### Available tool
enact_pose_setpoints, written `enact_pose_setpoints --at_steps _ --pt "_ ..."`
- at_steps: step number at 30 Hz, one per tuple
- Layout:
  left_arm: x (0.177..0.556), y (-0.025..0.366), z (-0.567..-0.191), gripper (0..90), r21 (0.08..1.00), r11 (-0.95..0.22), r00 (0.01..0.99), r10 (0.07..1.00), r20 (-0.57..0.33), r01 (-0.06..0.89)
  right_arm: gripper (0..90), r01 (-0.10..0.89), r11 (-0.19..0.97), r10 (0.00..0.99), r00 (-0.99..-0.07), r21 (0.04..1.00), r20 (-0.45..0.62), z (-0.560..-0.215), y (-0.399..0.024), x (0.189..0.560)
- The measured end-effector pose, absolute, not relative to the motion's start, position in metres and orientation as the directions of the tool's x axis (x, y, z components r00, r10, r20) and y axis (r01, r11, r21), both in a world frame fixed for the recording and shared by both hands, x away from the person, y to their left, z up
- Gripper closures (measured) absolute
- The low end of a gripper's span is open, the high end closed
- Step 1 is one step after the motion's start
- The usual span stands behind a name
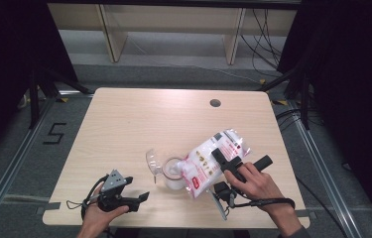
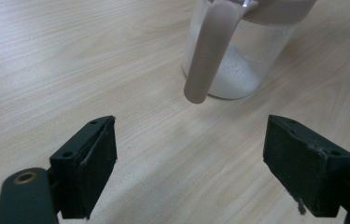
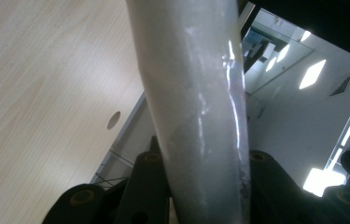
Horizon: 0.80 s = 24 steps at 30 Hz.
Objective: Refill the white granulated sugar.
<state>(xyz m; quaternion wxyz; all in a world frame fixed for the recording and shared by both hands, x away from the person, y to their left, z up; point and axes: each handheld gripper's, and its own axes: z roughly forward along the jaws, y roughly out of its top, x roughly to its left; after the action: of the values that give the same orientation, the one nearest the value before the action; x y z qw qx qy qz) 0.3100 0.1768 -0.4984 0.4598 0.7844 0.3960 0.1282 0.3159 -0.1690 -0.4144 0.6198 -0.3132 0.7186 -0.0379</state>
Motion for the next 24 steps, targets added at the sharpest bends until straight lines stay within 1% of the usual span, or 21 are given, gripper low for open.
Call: enact_pose_setpoints --at_steps 19,20,24 --pt "0.3101 0.1769 -0.4983 17.1 0.825 -0.269 0.657 0.737 -0.156 0.497 78.8 -0.401 0.811 -0.477 -0.033 -0.425 -0.878 -0.4134 -0.1682 0.3150" --pt "0.3103 0.1772 -0.4982 17.1 0.826 -0.272 0.660 0.736 -0.152 0.494 78.8 -0.405 0.799 -0.494 -0.021 -0.444 -0.869 -0.4122 -0.1682 0.3156" --pt "0.3102 0.1771 -0.4982 17.1 0.825 -0.272 0.659 0.736 -0.153 0.495 78.8 -0.404 0.803 -0.487 -0.019 -0.439 -0.873 -0.4129 -0.1684 0.3155"
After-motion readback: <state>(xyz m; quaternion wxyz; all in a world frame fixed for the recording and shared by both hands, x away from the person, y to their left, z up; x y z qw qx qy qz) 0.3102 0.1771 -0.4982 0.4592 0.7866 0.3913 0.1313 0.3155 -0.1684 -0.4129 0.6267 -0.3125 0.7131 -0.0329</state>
